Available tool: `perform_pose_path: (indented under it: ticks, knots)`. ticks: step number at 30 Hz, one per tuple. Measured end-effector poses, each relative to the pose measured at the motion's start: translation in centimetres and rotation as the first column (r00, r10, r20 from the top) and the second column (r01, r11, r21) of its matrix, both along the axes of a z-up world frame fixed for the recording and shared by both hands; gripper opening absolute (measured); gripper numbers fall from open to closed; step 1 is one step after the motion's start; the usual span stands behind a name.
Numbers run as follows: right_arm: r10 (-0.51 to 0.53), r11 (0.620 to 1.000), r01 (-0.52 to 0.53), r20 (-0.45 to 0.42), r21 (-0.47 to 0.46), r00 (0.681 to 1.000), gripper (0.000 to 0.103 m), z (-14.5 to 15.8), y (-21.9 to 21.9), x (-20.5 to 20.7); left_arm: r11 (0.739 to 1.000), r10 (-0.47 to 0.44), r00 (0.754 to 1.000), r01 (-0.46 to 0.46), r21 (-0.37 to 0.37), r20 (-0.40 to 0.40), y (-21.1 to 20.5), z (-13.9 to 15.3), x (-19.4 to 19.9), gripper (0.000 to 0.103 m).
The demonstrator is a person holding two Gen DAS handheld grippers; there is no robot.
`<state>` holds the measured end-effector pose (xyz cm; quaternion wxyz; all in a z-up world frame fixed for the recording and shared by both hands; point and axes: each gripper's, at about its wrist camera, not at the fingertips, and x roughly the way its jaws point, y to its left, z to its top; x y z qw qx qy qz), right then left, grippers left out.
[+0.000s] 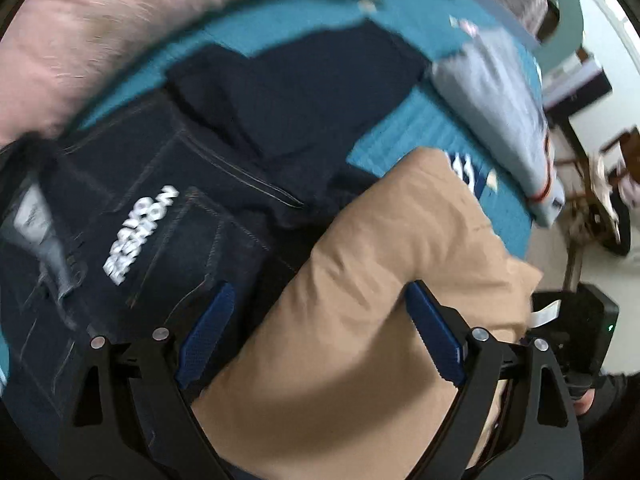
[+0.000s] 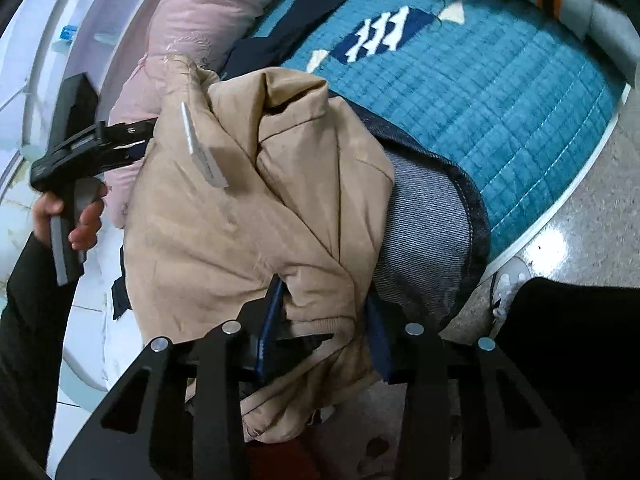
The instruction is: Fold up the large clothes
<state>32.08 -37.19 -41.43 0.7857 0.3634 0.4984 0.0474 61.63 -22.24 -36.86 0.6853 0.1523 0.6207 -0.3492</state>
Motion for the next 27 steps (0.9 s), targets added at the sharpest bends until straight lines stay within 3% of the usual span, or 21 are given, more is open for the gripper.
perform_pose_path:
  ticks: [3,6,11,14,15,16,22,24,27]
  knots:
    - [-0.012,1.0,0.012,-0.011,0.013,1.0,0.038,-0.1,-0.3,0.0,0.999,-0.039,0.989,0.038,-0.011,-0.141,-0.9,-2.3,1.4,0.089]
    - [-0.014,1.0,0.014,-0.015,0.025,1.0,0.038,-0.1,-0.5,-0.1,0.997,-0.061,0.968,0.069,0.024,-0.243,-1.5,-4.5,1.9,0.092]
    - [-0.023,0.998,0.025,-0.037,0.061,0.999,0.038,-0.5,-1.4,0.0,0.997,-0.053,0.929,0.072,0.038,-0.367,-2.5,-7.9,1.7,0.099]
    - [-0.025,0.998,0.028,-0.046,0.065,0.999,0.038,-0.6,-1.8,0.2,0.995,-0.094,0.942,0.103,0.012,-0.322,-3.3,-7.8,0.9,0.098]
    - [-0.027,0.997,0.031,-0.048,0.068,0.998,0.038,-0.6,-1.8,0.2,0.993,-0.11,0.945,0.116,0.001,-0.308,-3.3,-7.5,0.7,0.089]
    - [-0.029,0.997,0.032,-0.049,0.07,0.998,0.039,-0.5,-1.9,0.2,0.99,-0.14,0.944,0.135,-0.039,-0.3,-3.4,-6.8,0.5,0.068]
    - [-0.034,0.997,0.038,-0.057,0.07,0.998,0.04,-0.8,-1.9,0.2,0.979,-0.201,0.957,0.194,-0.056,-0.21,-3.3,-4.8,-1.3,0.056]
    - [-0.033,0.997,0.036,-0.054,0.068,0.998,0.041,-1.0,-2.1,0.1,0.975,-0.221,0.965,0.214,-0.067,-0.141,-3.2,-4.0,-2.3,0.05]
    - [-0.035,0.997,0.038,-0.048,0.07,0.998,0.041,-1.1,-2.1,-0.2,0.977,-0.201,0.975,0.192,-0.092,-0.098,-1.9,-2.8,-2.7,0.042]
